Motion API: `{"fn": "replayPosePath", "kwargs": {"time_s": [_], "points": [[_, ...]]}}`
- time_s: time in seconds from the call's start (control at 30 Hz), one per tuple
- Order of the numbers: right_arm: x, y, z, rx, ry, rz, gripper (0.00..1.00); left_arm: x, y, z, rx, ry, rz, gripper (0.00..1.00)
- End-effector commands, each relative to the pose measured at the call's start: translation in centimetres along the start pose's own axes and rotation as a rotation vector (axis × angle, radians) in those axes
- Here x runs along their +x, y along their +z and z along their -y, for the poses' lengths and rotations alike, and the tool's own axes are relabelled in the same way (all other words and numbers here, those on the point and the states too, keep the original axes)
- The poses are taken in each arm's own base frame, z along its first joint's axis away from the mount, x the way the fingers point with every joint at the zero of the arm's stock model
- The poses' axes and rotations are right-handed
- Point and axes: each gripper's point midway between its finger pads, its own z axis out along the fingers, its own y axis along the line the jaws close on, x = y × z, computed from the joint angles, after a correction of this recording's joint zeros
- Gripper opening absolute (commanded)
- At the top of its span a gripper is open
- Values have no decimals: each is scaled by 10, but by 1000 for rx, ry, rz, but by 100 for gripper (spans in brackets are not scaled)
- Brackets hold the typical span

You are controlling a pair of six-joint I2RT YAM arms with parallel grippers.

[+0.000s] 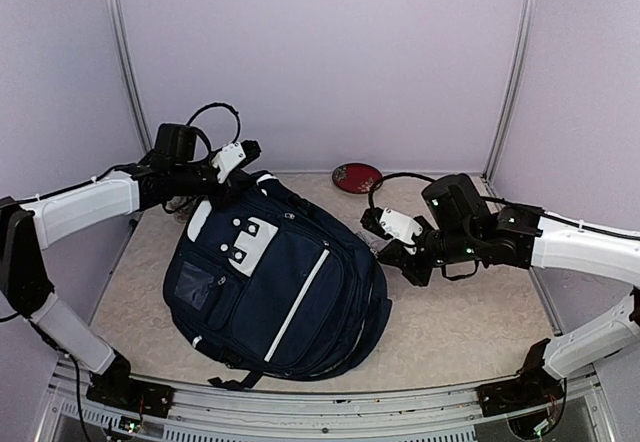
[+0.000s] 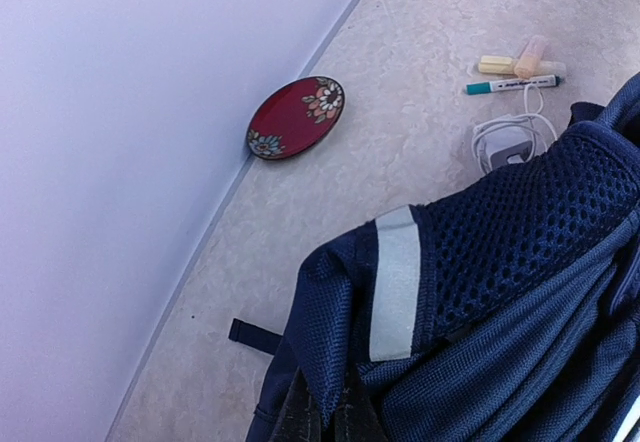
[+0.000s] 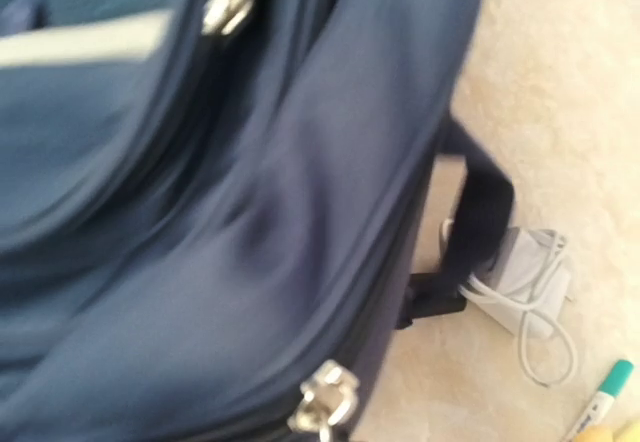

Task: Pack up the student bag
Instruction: Zip the student bag into the largest pocket of the bag.

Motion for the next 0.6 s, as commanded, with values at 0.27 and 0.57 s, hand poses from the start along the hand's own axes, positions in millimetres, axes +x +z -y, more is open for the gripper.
{"fn": "replayPosePath", "kwargs": {"time_s": [0.27,0.57], "points": [[-64,-62,70,375,-27,244,0,-68,-94,3,-106,-122,284,0],[-157,-111,110,520,-177,391,0,-66,-135,77,-21,-223,379,32]]}}
